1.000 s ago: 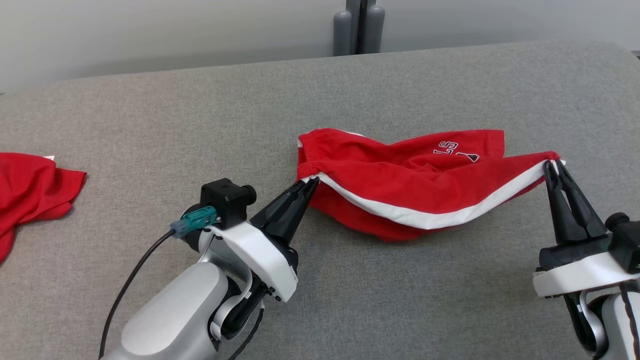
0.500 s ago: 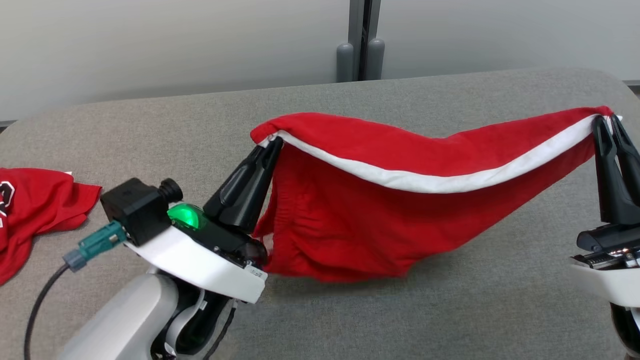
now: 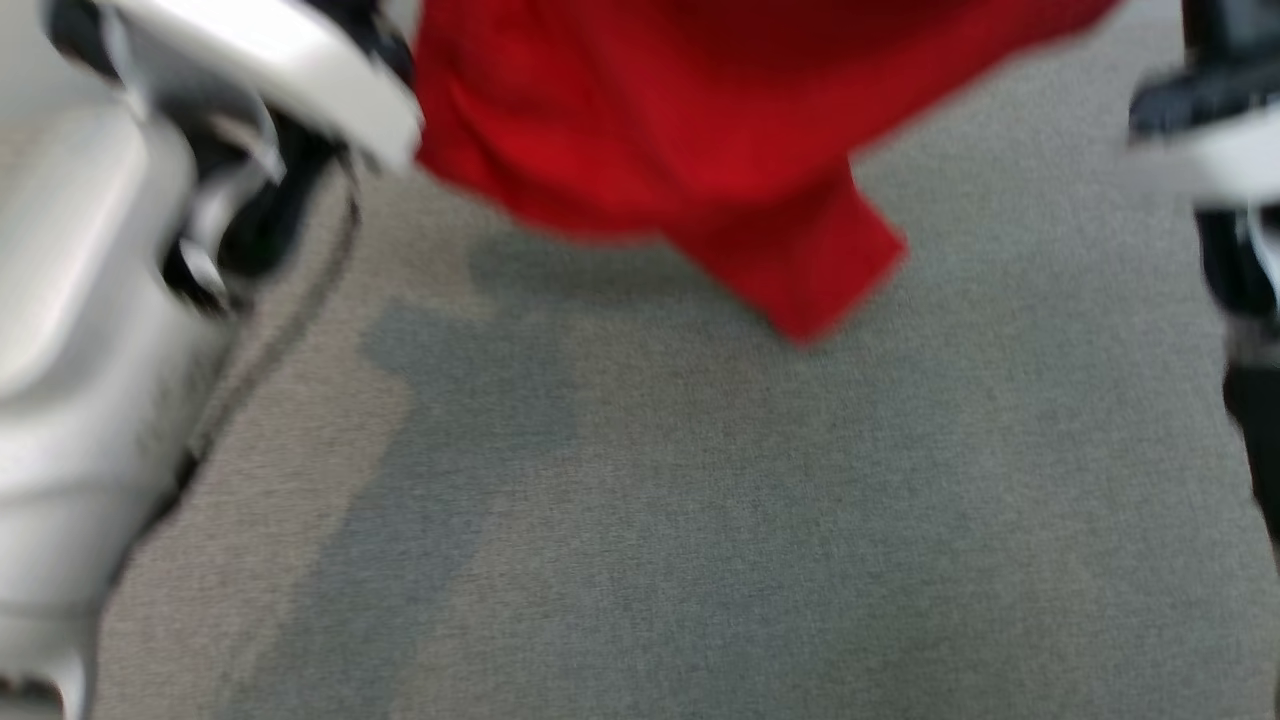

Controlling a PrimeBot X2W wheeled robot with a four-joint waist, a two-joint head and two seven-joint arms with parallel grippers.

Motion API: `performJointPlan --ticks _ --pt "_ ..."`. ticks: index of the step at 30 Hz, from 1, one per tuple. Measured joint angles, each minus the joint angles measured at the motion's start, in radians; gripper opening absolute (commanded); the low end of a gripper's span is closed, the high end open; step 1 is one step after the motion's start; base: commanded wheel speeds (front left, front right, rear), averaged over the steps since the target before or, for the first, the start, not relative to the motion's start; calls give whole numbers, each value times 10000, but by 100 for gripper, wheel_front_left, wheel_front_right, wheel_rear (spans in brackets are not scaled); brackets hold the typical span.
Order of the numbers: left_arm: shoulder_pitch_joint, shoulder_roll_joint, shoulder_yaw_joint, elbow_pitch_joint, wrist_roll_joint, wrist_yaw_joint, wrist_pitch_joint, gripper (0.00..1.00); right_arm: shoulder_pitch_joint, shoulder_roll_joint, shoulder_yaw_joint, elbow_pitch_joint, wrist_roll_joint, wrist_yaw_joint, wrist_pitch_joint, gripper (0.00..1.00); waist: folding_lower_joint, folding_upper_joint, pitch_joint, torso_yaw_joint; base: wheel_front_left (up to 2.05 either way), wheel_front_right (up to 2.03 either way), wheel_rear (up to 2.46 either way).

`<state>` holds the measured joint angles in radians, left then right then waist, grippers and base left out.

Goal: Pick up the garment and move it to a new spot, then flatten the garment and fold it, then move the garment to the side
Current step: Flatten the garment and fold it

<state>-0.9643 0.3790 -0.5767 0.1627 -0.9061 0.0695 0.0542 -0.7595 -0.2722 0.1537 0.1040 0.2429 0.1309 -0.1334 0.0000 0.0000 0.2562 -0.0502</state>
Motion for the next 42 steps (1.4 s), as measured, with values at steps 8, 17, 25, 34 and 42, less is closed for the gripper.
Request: performJointPlan --ticks 8,17,25,34,42 --pt "-3841 -274 518 3340 1012 -355 -1158 0 -5009 1338 -560 3620 -784 0 -1055 0 0 0 924 -653 0 0 0" --pt "-3509 -685 130 6032 932 -1329 -1570 0 -4342 2130 46 4648 -892 0 -1267 0 0 0 1982 -1120 0 0 0" --pt "-1182 -790 -445 6374 261 -1921 -1561 0 -1347 2146 441 3841 -21 0 -1267 0 1 0 2261 -1160 0 0 0" --pt "1585 -253 -976 3655 12 -1758 -2197 0 2083 1755 -71 1419 384 0 -1279 0 1 0 1878 -668 0 0 0" --pt "4466 150 -719 769 -33 -510 -2926 0 4649 1923 -1235 -690 236 0 -1281 0 0 0 1265 -455 0 0 0"
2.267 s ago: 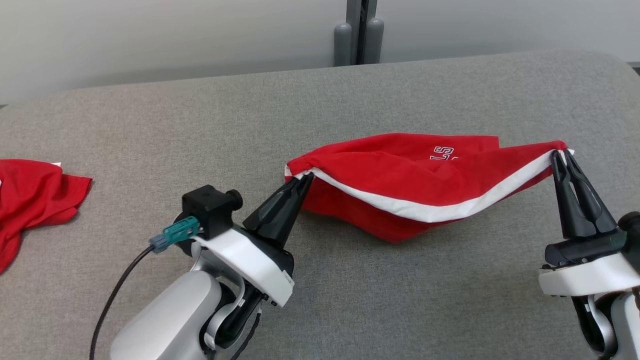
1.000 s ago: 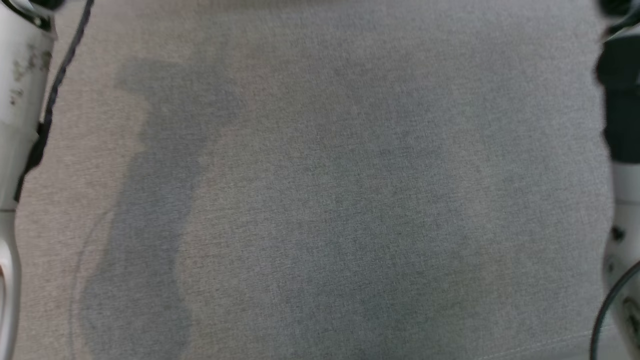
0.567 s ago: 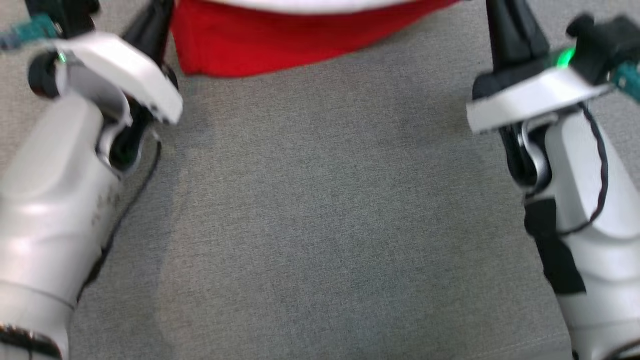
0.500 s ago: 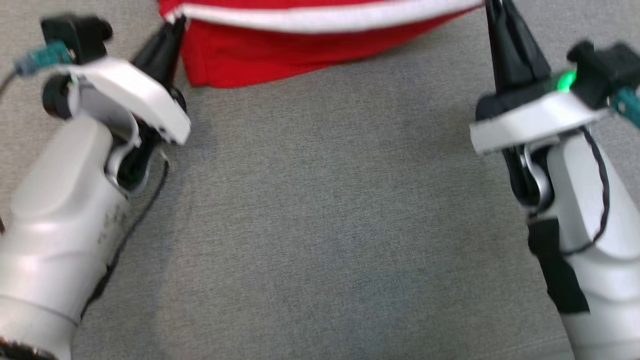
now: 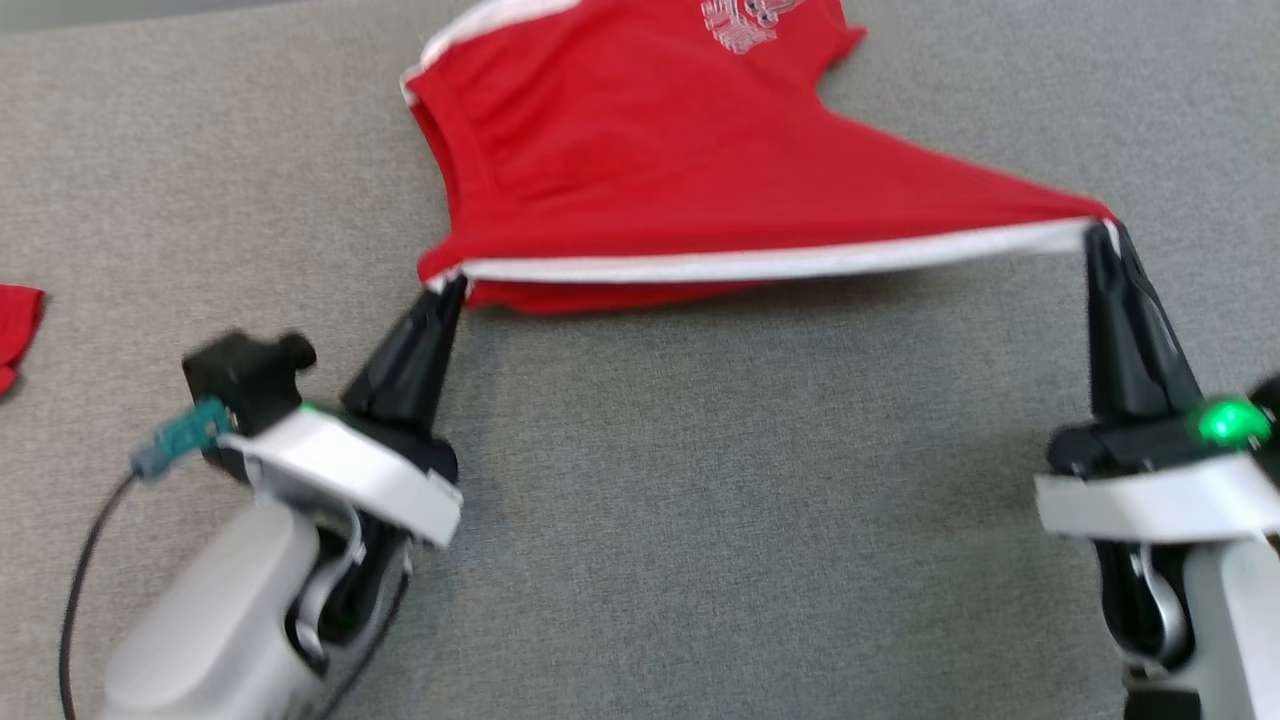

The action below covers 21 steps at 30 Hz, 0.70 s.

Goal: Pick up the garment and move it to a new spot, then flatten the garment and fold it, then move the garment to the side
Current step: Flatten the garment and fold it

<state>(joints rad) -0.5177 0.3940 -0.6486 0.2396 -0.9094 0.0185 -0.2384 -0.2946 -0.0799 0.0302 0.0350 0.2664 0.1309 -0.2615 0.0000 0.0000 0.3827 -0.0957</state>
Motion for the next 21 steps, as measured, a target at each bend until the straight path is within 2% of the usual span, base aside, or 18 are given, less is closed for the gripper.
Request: performJointPlan --ticks 3,9,16,21 --pt "1039 73 155 -1020 8 418 -100 0 967 88 -395 -698 -134 0 0 0 0 0 -280 77 0 0 0" --pt "2755 40 516 -2702 -42 989 -198 0 2516 230 -825 -1918 -320 2 0 0 0 0 -928 147 0 0 0" --pt "4278 94 593 -4094 207 1429 -219 0 3827 288 -861 -2890 -616 0 -2 0 0 0 -1709 117 0 0 0" --pt "4918 387 449 -4939 399 1662 -150 0 4476 299 -1091 -3285 -525 0 0 0 0 0 -2060 121 0 0 0"
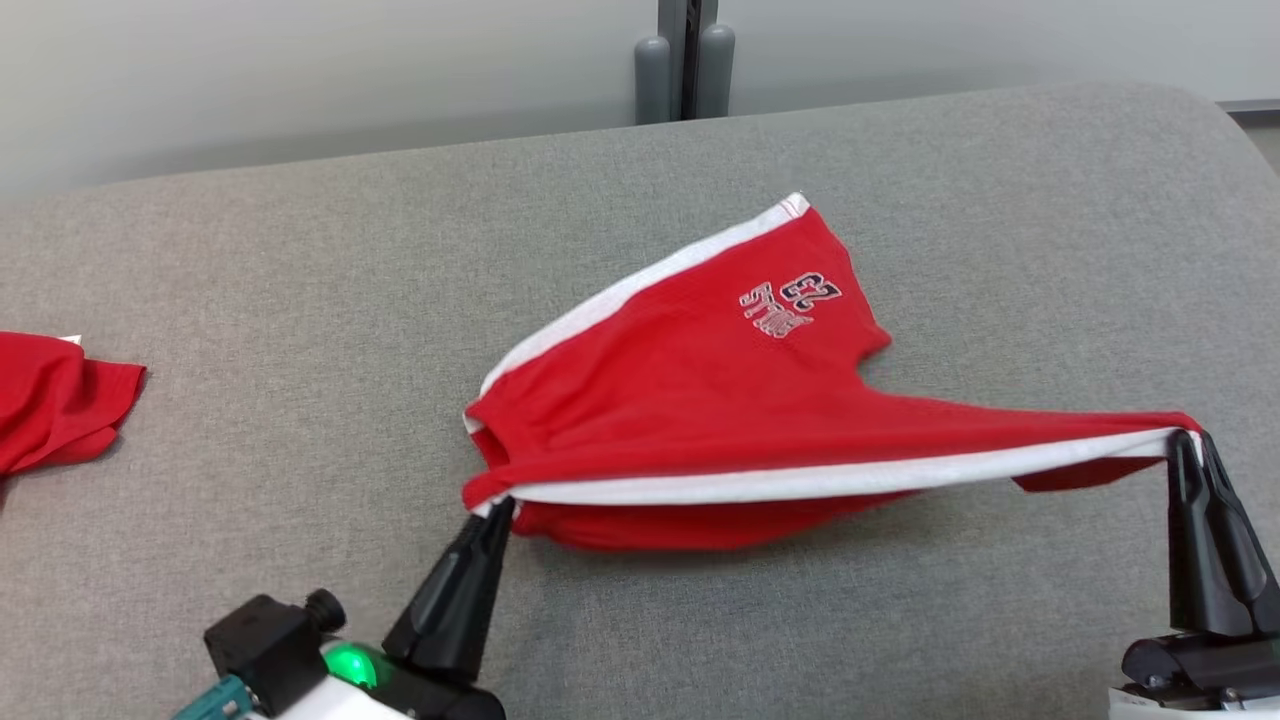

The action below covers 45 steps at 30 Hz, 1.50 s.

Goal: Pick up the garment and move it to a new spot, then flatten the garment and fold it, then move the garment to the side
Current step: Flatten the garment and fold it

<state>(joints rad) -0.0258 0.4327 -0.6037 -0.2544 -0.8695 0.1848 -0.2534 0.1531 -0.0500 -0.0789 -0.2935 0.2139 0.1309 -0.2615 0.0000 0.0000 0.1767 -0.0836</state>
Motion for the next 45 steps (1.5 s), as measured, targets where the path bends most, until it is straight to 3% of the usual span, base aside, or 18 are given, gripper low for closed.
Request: performJointPlan --ticks 6,13,20,32,45 --pt "151 -88 -224 -50 -136 67 299 0 -58 4 42 648 -205 0 -2 0 0 0 77 55 0 0 0" --pt "-375 -512 -347 993 -585 -221 679 0 -1261 -27 -4 2186 -479 0 -2 0 0 0 349 273 0 0 0" --pt "-1987 -1114 -430 2573 -922 -648 1467 0 -3287 -775 272 4199 -453 0 -2 0 0 0 730 784 0 0 0" --pt "-4648 -2011 -111 5545 -1661 -1179 2443 0 -7404 -2002 2205 7900 -328 0 458 0 0 0 1641 1375 0 0 0" --pt "-6004 -2589 -267 7549 -1542 -1626 2485 0 -10349 -2345 4435 11229 326 0 606 0 0 0 2240 1733 0 0 0"
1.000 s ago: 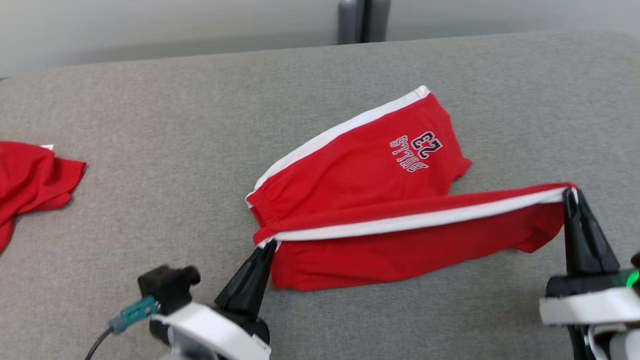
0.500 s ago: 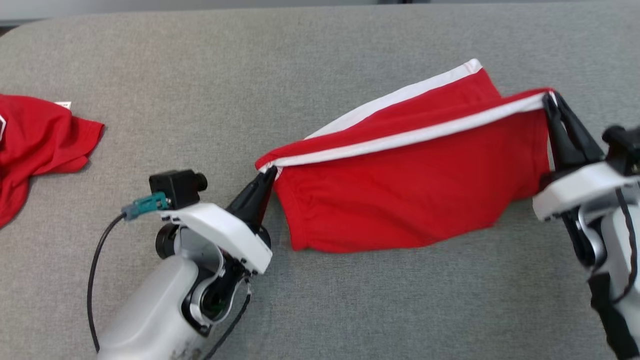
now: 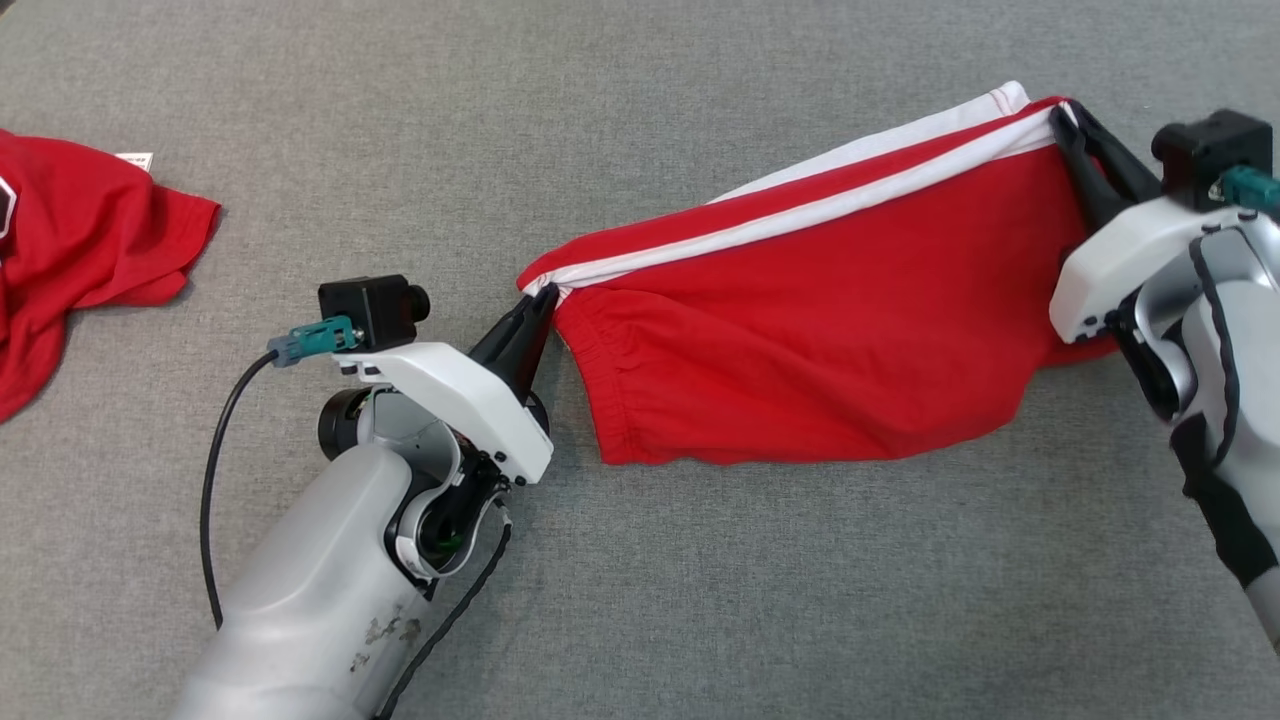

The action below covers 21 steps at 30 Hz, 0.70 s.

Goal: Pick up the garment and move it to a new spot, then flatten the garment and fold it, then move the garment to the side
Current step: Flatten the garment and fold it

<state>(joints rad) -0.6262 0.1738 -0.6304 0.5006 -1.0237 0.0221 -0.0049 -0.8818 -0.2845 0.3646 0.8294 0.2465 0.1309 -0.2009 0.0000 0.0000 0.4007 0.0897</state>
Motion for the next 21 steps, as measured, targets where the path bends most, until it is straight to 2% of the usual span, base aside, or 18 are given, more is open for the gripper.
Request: performJointPlan --ticks 12,13,14,15,16,21 --pt "-444 -391 -382 414 130 -290 134 0 -1769 -77 1235 2196 844 0 157 0 0 0 228 480 0 0 0" --pt "-449 -399 -401 357 157 -297 128 25 -1854 -107 1306 2307 911 0 150 5 0 0 249 524 0 0 0" --pt "-454 -407 -422 295 201 -297 102 44 -1942 -138 1358 2441 980 0 125 26 0 0 268 562 0 0 0" --pt "-454 -389 -481 151 257 -297 33 55 -2028 -176 1463 2642 1093 0 25 45 0 0 290 631 0 0 0" --pt "-451 -364 -506 33 305 -301 -12 100 -2061 -190 1517 2763 1139 0 -35 100 0 0 297 658 0 0 0" --pt "-132 -209 -552 -681 431 -280 -334 100 -2198 -251 1670 3083 1315 0 -295 100 0 0 293 709 0 0 0"
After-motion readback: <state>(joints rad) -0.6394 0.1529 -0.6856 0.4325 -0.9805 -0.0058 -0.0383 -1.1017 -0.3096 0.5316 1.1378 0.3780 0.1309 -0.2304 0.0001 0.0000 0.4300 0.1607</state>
